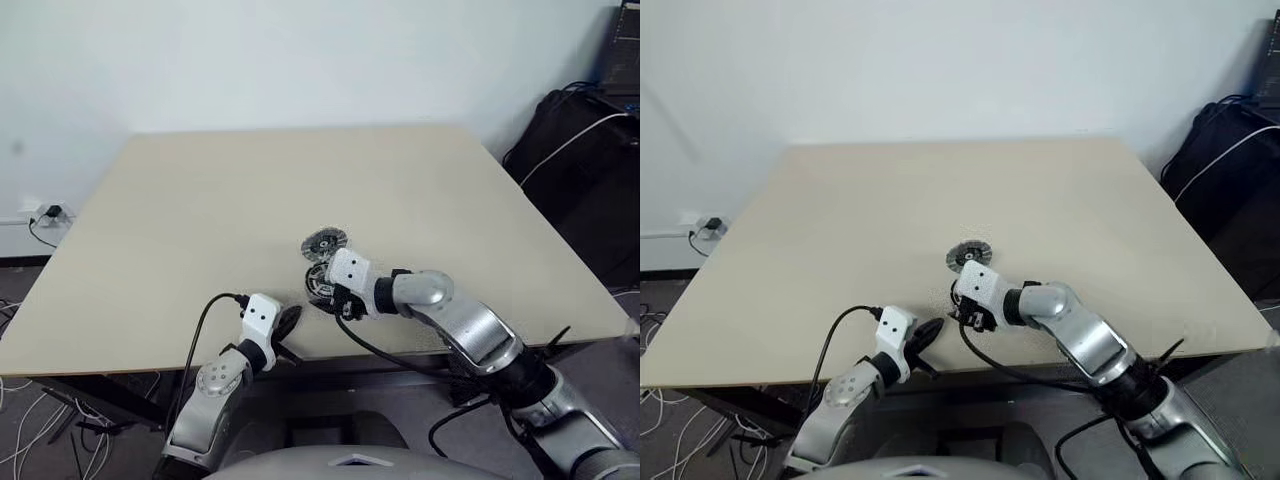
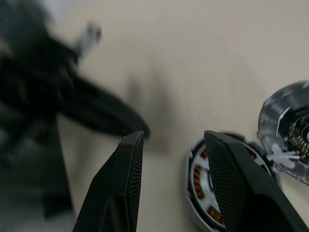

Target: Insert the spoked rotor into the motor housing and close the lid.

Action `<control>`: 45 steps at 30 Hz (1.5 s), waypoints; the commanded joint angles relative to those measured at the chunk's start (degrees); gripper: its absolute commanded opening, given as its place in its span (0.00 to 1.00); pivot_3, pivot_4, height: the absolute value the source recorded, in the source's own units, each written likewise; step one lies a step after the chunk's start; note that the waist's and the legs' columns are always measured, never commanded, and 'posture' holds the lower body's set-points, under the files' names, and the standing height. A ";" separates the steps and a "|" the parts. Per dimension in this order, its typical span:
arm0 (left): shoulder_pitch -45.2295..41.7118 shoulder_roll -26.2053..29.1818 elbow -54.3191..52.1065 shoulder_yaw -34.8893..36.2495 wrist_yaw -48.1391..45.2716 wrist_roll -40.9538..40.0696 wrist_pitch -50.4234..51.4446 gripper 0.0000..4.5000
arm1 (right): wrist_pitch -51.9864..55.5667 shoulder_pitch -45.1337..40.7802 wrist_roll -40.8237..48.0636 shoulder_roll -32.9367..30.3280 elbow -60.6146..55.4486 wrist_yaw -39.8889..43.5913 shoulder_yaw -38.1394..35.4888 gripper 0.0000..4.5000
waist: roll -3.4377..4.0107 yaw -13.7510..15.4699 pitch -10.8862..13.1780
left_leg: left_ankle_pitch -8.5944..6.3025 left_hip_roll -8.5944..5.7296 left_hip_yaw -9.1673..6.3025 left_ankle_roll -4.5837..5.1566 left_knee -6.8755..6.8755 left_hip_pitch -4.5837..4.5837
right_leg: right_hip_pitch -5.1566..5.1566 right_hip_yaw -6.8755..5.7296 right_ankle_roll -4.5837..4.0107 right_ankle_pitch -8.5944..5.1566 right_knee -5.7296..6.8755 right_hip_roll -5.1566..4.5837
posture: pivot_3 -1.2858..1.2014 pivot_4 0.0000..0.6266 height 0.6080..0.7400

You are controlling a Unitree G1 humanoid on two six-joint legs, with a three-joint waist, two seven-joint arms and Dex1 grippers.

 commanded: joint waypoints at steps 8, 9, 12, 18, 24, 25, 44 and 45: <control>-0.17 -0.56 -1.71 0.38 0.80 0.10 -2.03 0.00 | -9.71 -9.91 -14.21 -1.47 13.82 11.64 9.20 0.48 | -0.05 0.84 0.03 | -0.02 -0.01 0.00 0.03 0.02 -0.03 | -0.01 -0.17 -0.01 0.01 -0.02 -0.06 | 0.52 0.00 1.00; -0.05 -0.58 -1.74 0.44 0.92 0.08 -2.15 0.00 | -10.44 -10.44 -15.16 -1.29 14.95 12.37 9.58 0.48 | -0.05 0.89 0.03 | -0.02 -0.01 0.00 0.02 0.02 -0.03 | -0.03 -0.16 -0.02 0.02 -0.02 -0.06 | 0.52 0.00 1.00; 0.25 -0.60 -1.82 0.59 1.28 0.00 -2.47 0.00 | -12.42 -11.79 -17.54 -0.52 17.87 14.13 10.07 0.48 | -0.05 1.06 0.02 | -0.02 -0.02 -0.01 0.02 0.03 -0.03 | -0.02 -0.18 -0.03 0.02 -0.01 -0.07 | 0.52 0.00 1.00; 0.69 -1.00 -1.82 0.48 2.06 0.07 -2.93 0.00 | -15.11 -13.21 -20.65 0.70 22.08 16.77 9.35 0.48 | -0.05 1.33 0.02 | -0.02 -0.02 0.00 0.02 0.03 -0.03 | -0.04 -0.19 -0.04 0.03 0.00 -0.07 | 0.52 0.00 1.00; 1.01 -1.30 -1.82 0.40 2.59 0.08 -3.32 0.00 | -16.89 -13.75 -22.94 1.04 25.21 18.49 9.02 0.48 | -0.04 1.38 0.01 | -0.02 -0.03 -0.01 0.01 0.05 -0.01 | -0.02 -0.19 -0.05 0.04 0.01 -0.07 | 0.52 0.00 1.00; 1.01 -1.32 -1.78 0.36 2.67 0.09 -3.38 0.00 | -17.05 -13.78 -23.22 1.08 25.54 18.75 8.90 0.48 | -0.03 1.38 0.01 | -0.02 -0.03 0.00 0.01 0.06 -0.01 | -0.02 -0.19 -0.05 0.04 0.02 -0.07 | 0.52 0.00 1.00; 1.42 -1.77 -1.64 0.46 3.11 -0.08 -3.82 0.00 | -19.68 -12.56 -28.55 2.51 28.56 19.00 7.74 0.03 | -0.06 1.50 -0.23 | -0.01 -0.02 -0.01 -0.01 0.09 0.08 | 0.06 -0.22 -0.07 0.08 0.05 -0.06 | 0.52 0.00 1.00; 1.52 -1.76 -1.69 0.48 3.13 -0.10 -3.81 0.00 | -19.73 -12.42 -28.64 2.67 28.63 18.75 7.49 0.03 | -0.07 1.50 -0.23 | -0.01 -0.04 0.00 -0.01 0.09 0.08 | 0.06 -0.22 -0.07 0.08 0.05 -0.08 | 0.52 0.00 1.00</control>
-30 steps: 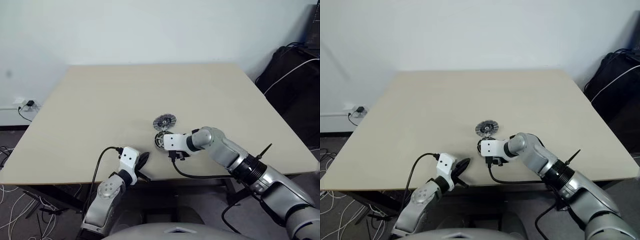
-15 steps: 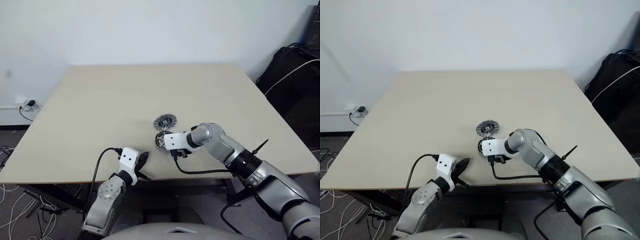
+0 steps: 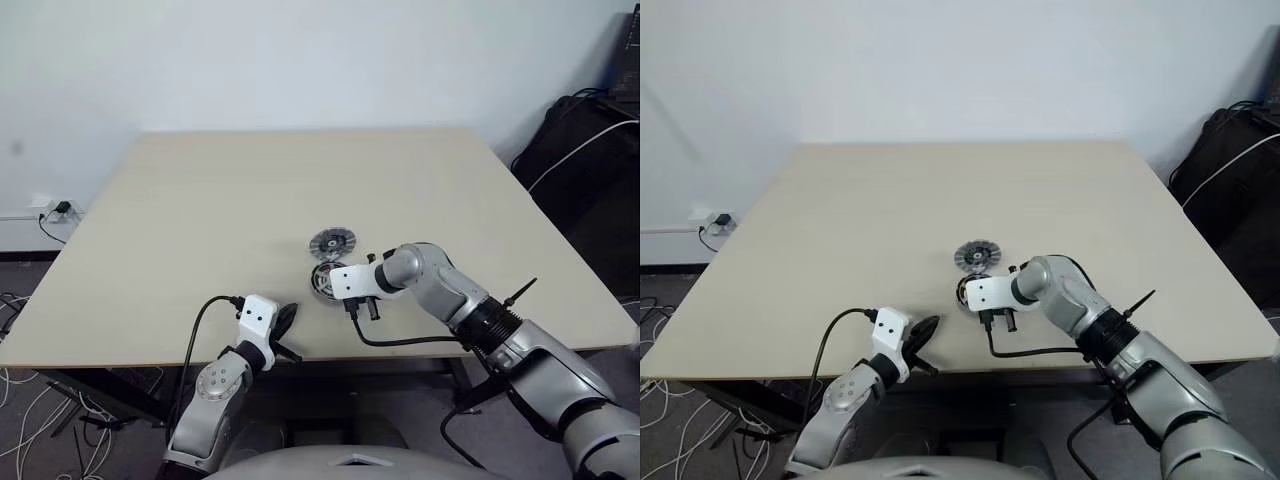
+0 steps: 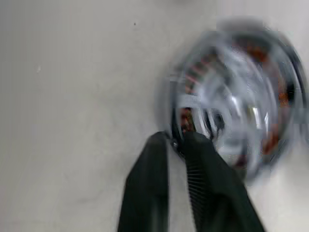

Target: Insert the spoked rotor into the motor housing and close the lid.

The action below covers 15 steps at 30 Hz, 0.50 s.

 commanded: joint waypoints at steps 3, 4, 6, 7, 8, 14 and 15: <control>0.11 -0.14 -1.81 0.30 0.24 -0.18 -1.31 0.00 | -0.12 0.68 -1.39 0.11 0.75 -1.36 -2.12 0.02 | -0.03 -0.03 -0.03 | 0.00 0.00 0.02 -0.01 0.01 0.05 | 0.06 0.02 0.01 0.01 0.00 0.00 | 0.52 0.00 1.00; 0.11 -0.10 -1.84 0.33 0.22 -0.19 -1.24 0.00 | -0.02 0.88 -1.41 0.11 0.69 -1.57 -2.39 0.02 | -0.03 -0.03 -0.03 | -0.01 -0.01 0.02 -0.02 0.01 0.07 | 0.07 0.02 0.02 0.01 0.00 0.00 | 0.52 0.00 1.00; 0.10 0.00 -1.89 0.37 0.14 -0.22 -1.12 0.00 | 0.53 1.44 -1.29 0.12 0.33 -2.00 -3.11 0.02 | -0.03 -0.03 -0.03 | 0.00 0.00 0.01 -0.02 0.00 0.14 | 0.15 0.01 0.02 0.01 0.01 0.01 | 0.52 0.00 1.00; 0.11 0.05 -1.88 0.37 0.10 -0.23 -1.10 0.00 | 0.83 1.75 -1.13 0.12 0.09 -2.19 -3.53 0.02 | -0.03 -0.02 -0.03 | -0.01 0.00 0.01 -0.03 0.00 0.17 | 0.17 0.01 0.02 0.01 0.01 0.01 | 0.52 0.00 1.00; 0.11 0.13 -1.90 0.39 0.01 -0.26 -1.07 0.00 | 1.29 2.19 -0.74 0.14 -0.36 -2.30 -4.13 0.02 | -0.03 -0.02 -0.03 | -0.01 0.00 0.01 -0.03 0.00 0.18 | 0.18 0.00 0.02 0.01 0.01 0.01 | 0.52 0.00 1.00; 0.05 0.37 -2.02 0.30 -0.20 -0.19 -0.86 0.00 | 5.25 6.10 2.32 -0.43 -5.61 -2.43 -8.60 0.02 | -0.03 0.34 -0.02 | 0.00 -0.01 0.00 -0.01 0.00 0.19 | 0.23 0.00 0.02 0.00 -0.02 -0.02 | 0.52 0.00 1.00; 0.11 0.34 -2.05 0.25 -0.19 -0.19 -0.84 0.00 | 6.37 7.10 2.96 -0.65 -7.21 -2.30 -9.51 0.02 | -0.03 0.38 -0.02 | -0.01 -0.01 -0.01 0.00 0.00 0.19 | 0.23 -0.02 0.02 0.00 -0.03 -0.01 | 0.52 0.00 1.00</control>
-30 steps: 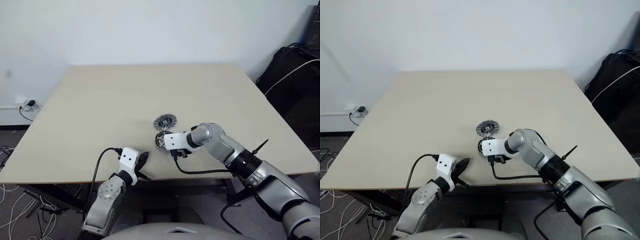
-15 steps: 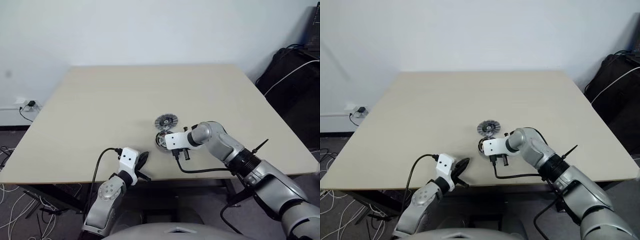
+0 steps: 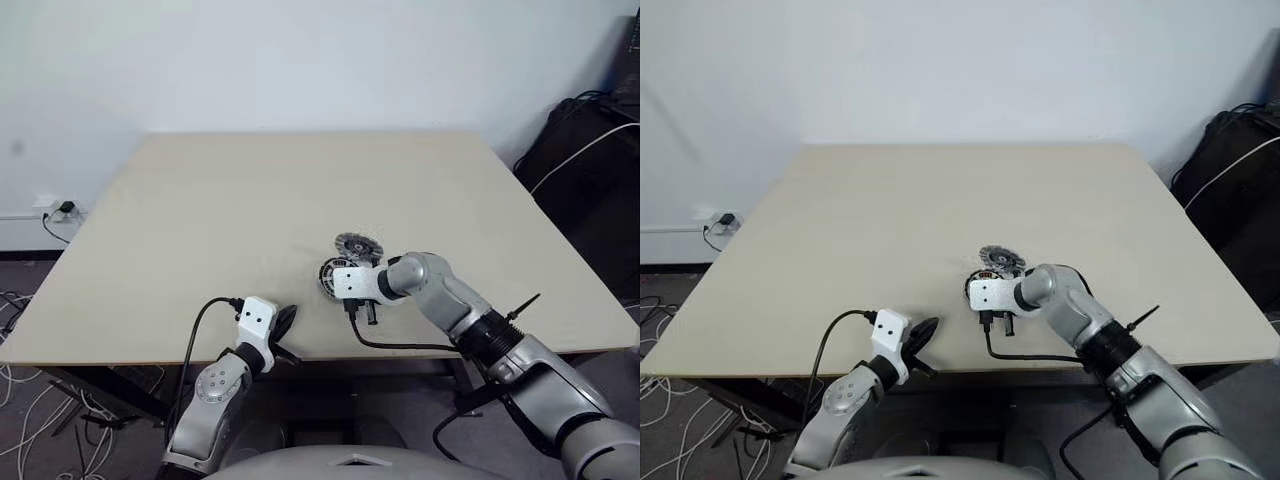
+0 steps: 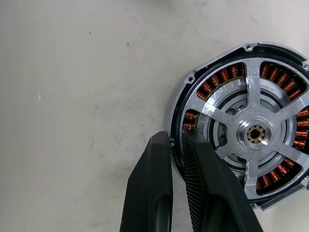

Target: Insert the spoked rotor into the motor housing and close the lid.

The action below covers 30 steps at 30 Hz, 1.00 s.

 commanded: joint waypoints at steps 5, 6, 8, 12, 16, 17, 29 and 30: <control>-0.06 -0.16 -2.01 -0.13 -0.07 -0.17 -0.85 0.00 | 10.98 5.29 4.30 -1.18 -12.93 -0.21 -7.56 0.02 | 0.00 0.33 0.00 | -0.04 -0.01 0.00 0.07 -0.03 -0.17 | -0.18 -0.01 -0.06 -0.04 -0.02 -0.05 | 0.52 0.00 1.00; -0.01 -0.22 -1.95 -0.19 -0.07 -0.16 -0.87 0.00 | 13.21 6.06 4.83 -1.11 -15.00 -0.32 -8.43 0.02 | 0.00 0.33 0.00 | -0.05 -0.01 0.00 0.07 -0.02 -0.25 | -0.26 -0.01 -0.06 -0.03 -0.01 -0.05 | 0.52 0.00 1.00; 0.00 -0.32 -1.82 -0.33 -0.18 -0.21 -0.87 0.00 | 17.44 7.23 5.67 -0.95 -18.48 -0.93 -9.74 0.02 | 0.00 0.34 0.00 | -0.04 -0.01 0.00 0.06 0.00 -0.50 | -0.31 -0.01 -0.12 0.01 0.01 -0.06 | 0.52 0.00 1.00; -0.32 -0.46 -1.36 -0.75 -0.64 -0.25 -0.71 0.00 | 27.07 8.95 8.09 0.02 -24.23 -2.65 -12.00 0.02 | 0.00 0.34 0.01 | -0.03 -0.01 0.00 0.05 0.02 -0.65 | -0.44 0.00 -0.33 0.14 0.01 -0.07 | 0.52 0.00 1.00; -0.79 -0.38 -1.05 -0.95 -1.03 -0.27 -0.56 0.00 | 35.59 9.96 10.58 1.45 -27.77 -5.45 -13.22 0.02 | -0.02 0.33 0.01 | -0.04 -0.01 -0.01 0.03 0.03 -0.65 | -0.41 -0.03 -0.07 -0.02 0.00 -0.08 | 0.52 0.00 1.00; -0.85 -0.32 -1.05 -0.98 -1.13 -0.29 -0.51 0.00 | 38.35 10.12 11.40 2.32 -28.57 -6.47 -13.82 0.02 | -0.02 0.29 0.01 | -0.04 -0.01 -0.01 0.03 0.03 -0.65 | -0.41 -0.04 -0.07 -0.02 0.00 -0.07 | 0.52 0.00 1.00; -1.36 -0.25 -0.83 -0.95 -1.75 -0.22 -0.21 0.00 | 55.79 7.57 17.52 13.27 -27.53 -20.13 -16.75 0.02 | 0.00 0.10 0.00 | -0.05 -0.04 -0.03 0.00 0.02 -0.64 | -0.49 -0.07 -0.23 0.08 0.00 -0.09 | 0.52 0.00 1.00; -1.34 -0.26 -0.83 -0.94 -1.72 -0.20 -0.21 0.00 | 56.77 6.92 17.88 14.71 -26.42 -21.47 -17.62 0.02 | 0.00 0.00 0.00 | -0.05 -0.04 -0.04 0.00 0.02 -0.64 | -0.48 -0.07 -0.29 0.11 0.00 -0.09 | 0.52 0.00 1.00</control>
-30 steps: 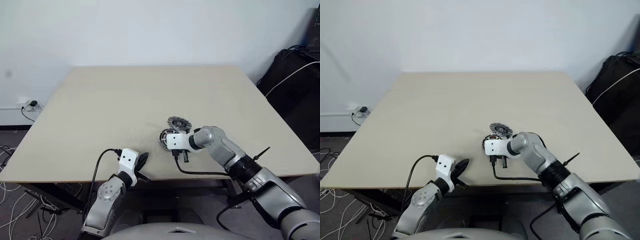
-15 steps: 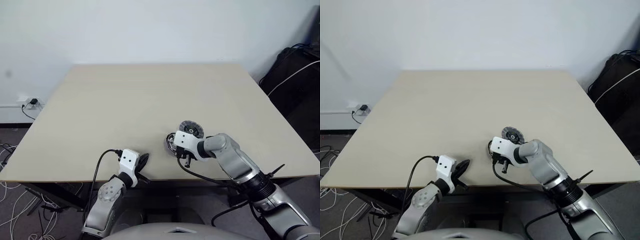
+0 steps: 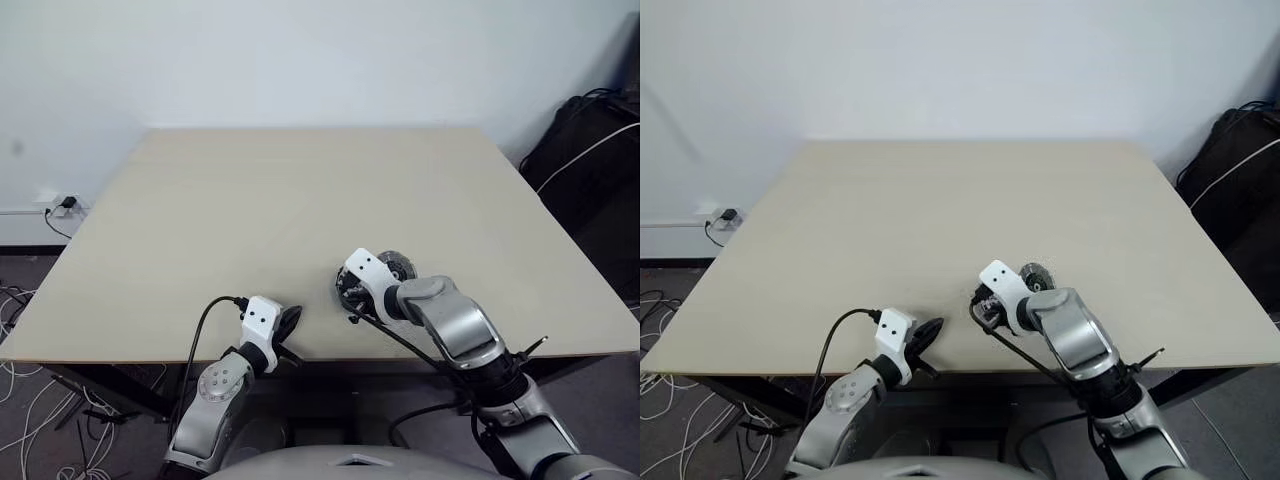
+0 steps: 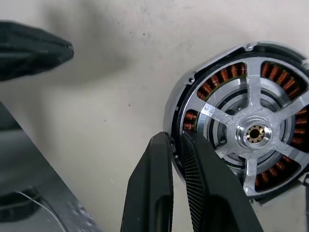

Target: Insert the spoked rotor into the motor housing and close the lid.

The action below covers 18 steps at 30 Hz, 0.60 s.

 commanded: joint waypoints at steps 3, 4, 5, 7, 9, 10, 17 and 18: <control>-0.74 -0.17 -0.87 -0.17 -0.13 -0.18 -0.45 0.00 | 3.69 -4.32 2.41 6.11 3.23 -6.83 -4.59 0.02 | 0.01 -0.35 -0.01 | 0.03 0.01 0.00 -0.01 -0.01 0.00 | -0.02 0.00 -0.03 0.02 0.03 0.02 | 0.52 0.00 1.00; -0.73 -0.15 -0.88 -0.10 -0.12 -0.21 -0.47 0.00 | 3.89 -4.81 2.72 7.14 4.30 -7.88 -5.13 0.02 | 0.03 -0.46 0.00 | 0.03 0.01 0.00 -0.02 -0.01 0.01 | -0.02 0.00 -0.03 0.02 0.03 0.02 | 0.52 0.00 1.00; -0.72 -0.15 -0.84 -0.07 -0.10 -0.21 -0.50 0.00 | 4.05 -5.30 2.81 8.54 5.74 -9.39 -6.03 0.02 | 0.04 -0.56 -0.01 | 0.04 0.00 0.00 -0.03 0.00 0.01 | -0.02 0.01 -0.03 0.03 0.04 0.02 | 0.52 0.00 1.00; -0.69 -0.15 -0.81 0.00 -0.06 -0.20 -0.54 0.00 | 3.89 -6.11 3.30 10.59 8.31 -11.70 -7.38 0.02 | 0.04 -0.74 -0.02 | 0.04 0.00 -0.01 -0.05 0.00 0.06 | -0.05 0.00 -0.03 0.03 0.04 0.03 | 0.52 0.00 1.00; -0.62 -0.12 -0.87 0.07 -0.02 -0.21 -0.56 0.00 | 2.77 -6.77 3.55 11.96 10.70 -13.69 -7.62 0.02 | 0.07 -0.85 -0.03 | 0.04 0.00 -0.01 -0.05 -0.01 0.08 | -0.06 0.00 -0.03 0.04 0.05 0.04 | 0.52 0.00 1.00; -0.59 -0.11 -0.89 0.11 0.00 -0.22 -0.56 0.00 | 2.28 -7.02 3.72 12.41 11.64 -14.46 -7.64 0.02 | 0.07 -0.86 -0.03 | 0.04 0.00 -0.01 -0.05 -0.01 0.11 | -0.08 -0.01 -0.03 0.05 0.05 0.04 | 0.52 0.00 1.00; -0.45 -0.03 -1.10 0.38 0.14 -0.17 -0.64 0.00 | -2.33 -6.51 5.38 14.51 15.02 -17.49 -6.55 0.02 | 0.18 -1.68 -0.06 | 0.07 -0.01 0.01 -0.30 0.00 0.33 | 0.13 0.00 0.27 0.06 0.05 0.05 | 0.52 0.00 1.00; -0.44 -0.01 -1.14 0.39 0.15 -0.15 -0.64 0.00 | -2.68 -6.34 5.82 14.75 14.86 -17.56 -6.49 0.19 | 0.21 -1.74 -0.05 | 0.08 -0.01 0.01 -0.31 -0.01 0.38 | 0.17 0.01 0.28 0.07 0.05 0.05 | 0.52 0.00 1.00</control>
